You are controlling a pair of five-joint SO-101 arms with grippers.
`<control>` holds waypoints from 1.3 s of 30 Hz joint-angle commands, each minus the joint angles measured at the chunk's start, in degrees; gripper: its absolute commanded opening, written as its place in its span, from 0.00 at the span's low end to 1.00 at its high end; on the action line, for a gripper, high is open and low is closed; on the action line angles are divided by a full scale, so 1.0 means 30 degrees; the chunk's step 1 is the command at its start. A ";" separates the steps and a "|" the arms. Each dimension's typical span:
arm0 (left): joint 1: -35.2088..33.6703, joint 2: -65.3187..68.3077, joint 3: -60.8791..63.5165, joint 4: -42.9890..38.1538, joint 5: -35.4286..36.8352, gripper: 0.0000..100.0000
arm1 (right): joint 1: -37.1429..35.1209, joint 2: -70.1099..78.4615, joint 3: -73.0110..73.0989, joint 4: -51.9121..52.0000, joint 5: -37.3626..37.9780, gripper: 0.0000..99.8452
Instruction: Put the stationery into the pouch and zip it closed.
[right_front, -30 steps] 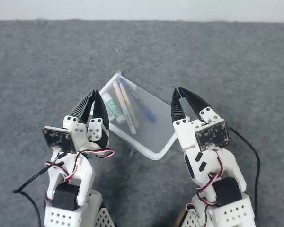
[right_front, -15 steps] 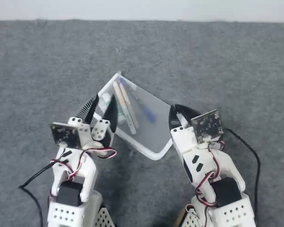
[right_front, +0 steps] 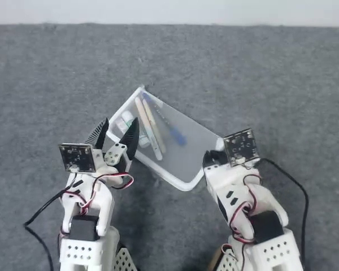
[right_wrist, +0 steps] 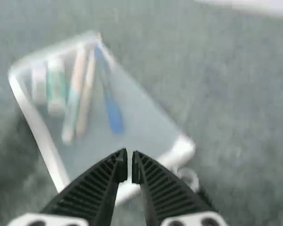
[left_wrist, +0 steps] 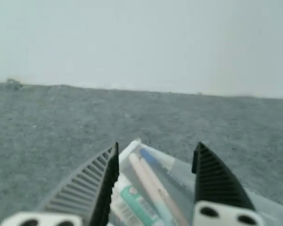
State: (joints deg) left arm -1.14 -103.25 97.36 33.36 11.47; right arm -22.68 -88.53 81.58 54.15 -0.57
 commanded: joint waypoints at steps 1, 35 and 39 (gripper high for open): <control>-0.0147 -0.0410 -0.0278 0.1641 -0.0234 0.24 | 0.0073 -0.0366 0.1289 -0.0630 -0.0176 0.01; -0.0147 -0.0410 -0.0278 1.2864 -0.0117 0.01 | 0.0044 -0.0337 0.5099 -0.0132 -0.0117 0.01; -0.0029 -0.0410 -0.0278 1.2864 -0.0117 0.01 | 0.0044 -0.0337 0.5099 -0.0132 -0.0117 0.01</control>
State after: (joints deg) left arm -1.41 -103.25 97.36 71.60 11.12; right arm -22.68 -88.44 95.82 53.63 -0.66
